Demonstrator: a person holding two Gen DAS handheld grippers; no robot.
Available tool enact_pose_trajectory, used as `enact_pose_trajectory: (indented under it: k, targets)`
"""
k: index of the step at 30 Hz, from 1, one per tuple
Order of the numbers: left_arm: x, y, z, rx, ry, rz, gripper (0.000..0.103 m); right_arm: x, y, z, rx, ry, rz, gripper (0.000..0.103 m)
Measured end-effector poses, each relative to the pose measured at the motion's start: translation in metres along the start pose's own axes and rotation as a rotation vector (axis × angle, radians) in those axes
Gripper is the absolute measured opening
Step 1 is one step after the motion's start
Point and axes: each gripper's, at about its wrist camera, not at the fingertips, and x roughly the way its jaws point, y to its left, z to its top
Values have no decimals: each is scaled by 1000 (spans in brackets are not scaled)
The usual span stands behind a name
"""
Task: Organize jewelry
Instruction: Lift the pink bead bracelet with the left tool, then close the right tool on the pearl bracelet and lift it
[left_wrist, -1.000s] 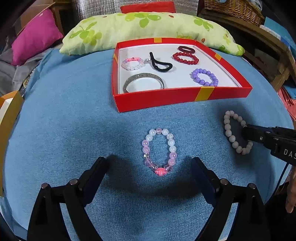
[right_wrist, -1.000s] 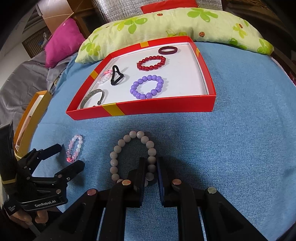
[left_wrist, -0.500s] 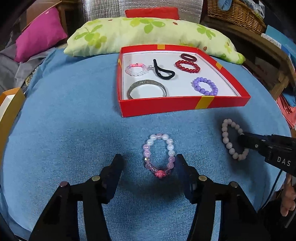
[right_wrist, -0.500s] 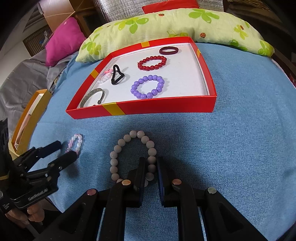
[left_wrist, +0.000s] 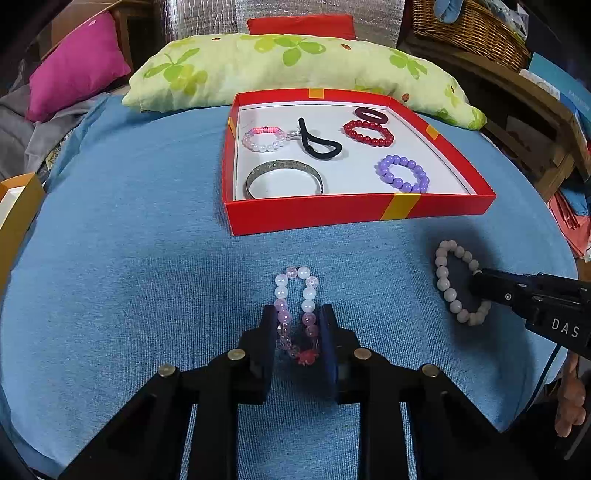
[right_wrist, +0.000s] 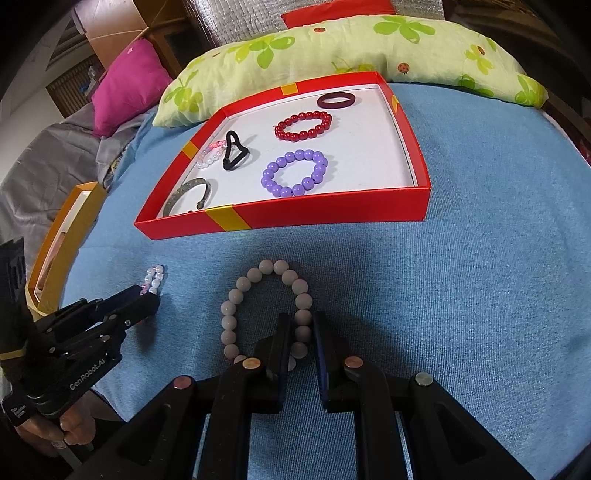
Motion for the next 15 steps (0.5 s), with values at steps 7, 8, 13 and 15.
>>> enact_pose_trajectory:
  k: [7, 8, 13, 15]
  targets:
    - [1, -3, 0, 14, -2, 16, 25, 0, 2, 0, -15, 0, -3, 20]
    - [0, -3, 0, 15, -4, 16, 25, 0, 3, 0, -21, 0, -2, 22]
    - [-1, -2, -1, 19, -12, 13, 25, 1, 13, -1, -63, 3, -24, 31]
    - [0, -3, -1, 26, -18, 23, 25, 1, 17, -2, -78, 0, -47, 30]
